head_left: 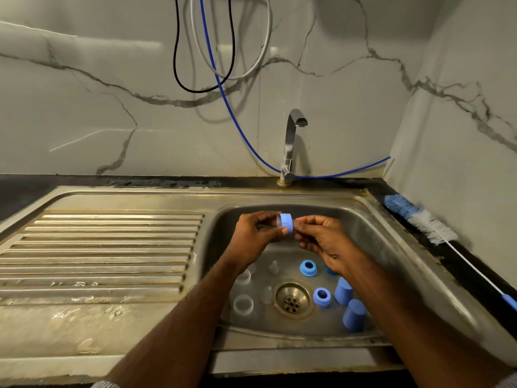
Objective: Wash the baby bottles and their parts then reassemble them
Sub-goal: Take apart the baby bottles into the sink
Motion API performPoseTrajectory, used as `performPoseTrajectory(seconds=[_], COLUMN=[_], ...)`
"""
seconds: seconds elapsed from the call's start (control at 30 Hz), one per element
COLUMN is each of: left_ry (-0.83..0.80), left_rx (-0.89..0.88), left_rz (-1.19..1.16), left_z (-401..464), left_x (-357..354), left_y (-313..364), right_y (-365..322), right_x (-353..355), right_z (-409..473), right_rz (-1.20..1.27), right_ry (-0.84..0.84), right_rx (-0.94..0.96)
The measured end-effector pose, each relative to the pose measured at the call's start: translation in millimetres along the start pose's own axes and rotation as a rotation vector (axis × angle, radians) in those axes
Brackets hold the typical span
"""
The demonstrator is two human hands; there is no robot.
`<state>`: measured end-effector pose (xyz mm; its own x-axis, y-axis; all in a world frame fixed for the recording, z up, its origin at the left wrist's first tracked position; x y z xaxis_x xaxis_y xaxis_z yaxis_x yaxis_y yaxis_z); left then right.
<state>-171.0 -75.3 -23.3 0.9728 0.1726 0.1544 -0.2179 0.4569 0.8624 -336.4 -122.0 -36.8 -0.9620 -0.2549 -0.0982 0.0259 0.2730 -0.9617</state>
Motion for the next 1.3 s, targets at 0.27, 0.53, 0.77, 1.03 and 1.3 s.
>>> performPoseTrajectory(seconds=[0.27,0.53,0.77,1.03,1.3], left_ry=[-0.023,-0.114,-0.031,-0.013,-0.124], left_rx=[0.112,0.165,0.243,0.247,0.231], left_rz=[-0.037,-0.211,-0.135,0.043,0.178], left_z=[-4.9,-6.5,-7.3,-10.5,-14.9], left_x=[-4.0,-13.0,-3.5,7.4,-0.5], left_y=[-11.2,-14.3,-30.7,-40.6,-35.9], right_y=[1.0,5.8,-2.5,42.7,85.6], right_x=[-7.1,-6.5,-1.1,38.3,15.4], right_z=[0.2,0.5,5.2,11.9,11.4], right_rz=[-0.056,-0.075,-0.066,-1.189,-1.694], right_ry=[-0.145,-0.187,-0.105,-0.078,-0.264], right_rx=[-0.014,-0.058,0.076,0.009,-0.137])
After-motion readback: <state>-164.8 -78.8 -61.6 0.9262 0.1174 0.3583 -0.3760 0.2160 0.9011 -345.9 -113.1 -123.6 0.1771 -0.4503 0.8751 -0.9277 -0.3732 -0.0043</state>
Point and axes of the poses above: each hand's wrist, its own z-axis towards the middle knuckle, its own x-axis out of the back of the hand, y = z × x, the point moved 8 cm from there along z, towards the middle knuckle, and after that the axes turned 10 degrees about -x, right-handed, at the moved point
